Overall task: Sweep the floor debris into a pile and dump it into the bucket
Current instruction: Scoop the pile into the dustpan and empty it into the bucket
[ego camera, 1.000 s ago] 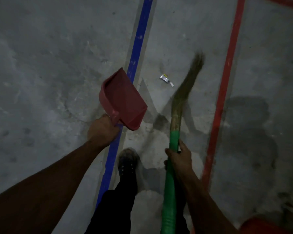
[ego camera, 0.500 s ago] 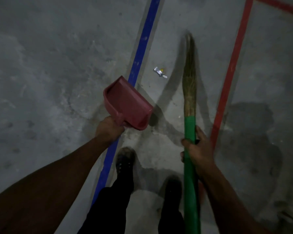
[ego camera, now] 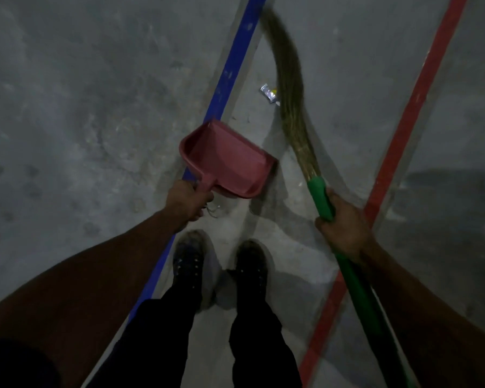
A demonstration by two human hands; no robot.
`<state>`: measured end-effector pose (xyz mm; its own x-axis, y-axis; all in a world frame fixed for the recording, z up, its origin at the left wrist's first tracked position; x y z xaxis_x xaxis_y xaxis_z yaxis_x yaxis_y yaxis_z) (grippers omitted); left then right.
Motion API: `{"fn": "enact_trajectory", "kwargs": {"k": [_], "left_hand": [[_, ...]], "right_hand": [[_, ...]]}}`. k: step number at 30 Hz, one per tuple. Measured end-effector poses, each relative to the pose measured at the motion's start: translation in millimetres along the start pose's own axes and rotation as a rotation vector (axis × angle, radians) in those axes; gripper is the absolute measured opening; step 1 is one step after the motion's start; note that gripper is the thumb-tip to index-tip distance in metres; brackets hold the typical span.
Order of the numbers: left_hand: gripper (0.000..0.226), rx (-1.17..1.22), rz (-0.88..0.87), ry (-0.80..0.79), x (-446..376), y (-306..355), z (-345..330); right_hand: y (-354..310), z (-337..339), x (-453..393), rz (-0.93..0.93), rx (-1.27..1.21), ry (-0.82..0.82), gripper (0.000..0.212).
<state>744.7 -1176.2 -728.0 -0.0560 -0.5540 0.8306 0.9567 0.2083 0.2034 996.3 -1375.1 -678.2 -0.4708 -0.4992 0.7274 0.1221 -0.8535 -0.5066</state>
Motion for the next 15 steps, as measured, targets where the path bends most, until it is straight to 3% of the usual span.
{"fn": "enact_trajectory", "kwargs": {"k": [4,8,11,15], "left_hand": [[0.015,0.005,0.006,0.033,-10.6,-2.8,-10.6],[0.024,-0.113,-0.054,0.081,-17.9,1.1,-13.6],[0.035,-0.246,-0.096,0.119,-25.8,6.2,-18.1],[0.031,-0.288,-0.111,0.144,-39.0,15.2,-27.0]], "right_hand": [[32.8,7.0,17.8,0.039,-0.055,0.075,0.076],[20.7,28.4,9.3,0.105,-0.167,0.177,0.072],[7.7,38.4,-35.3,0.087,-0.182,0.151,0.069],[1.7,33.6,-85.8,-0.008,-0.258,0.1,0.074]]}}
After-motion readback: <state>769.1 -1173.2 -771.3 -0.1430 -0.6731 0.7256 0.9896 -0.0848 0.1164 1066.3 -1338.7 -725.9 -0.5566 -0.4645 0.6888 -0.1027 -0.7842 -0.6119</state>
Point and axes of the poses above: each hand's wrist, its own x-axis away from the middle knuckle, its own z-axis out of the back of the hand, y = z × x, the point moved 6 cm from there along -x, towards the middle knuckle, and after that the axes turned 15 degrees about -x, right-handed, at the moved point
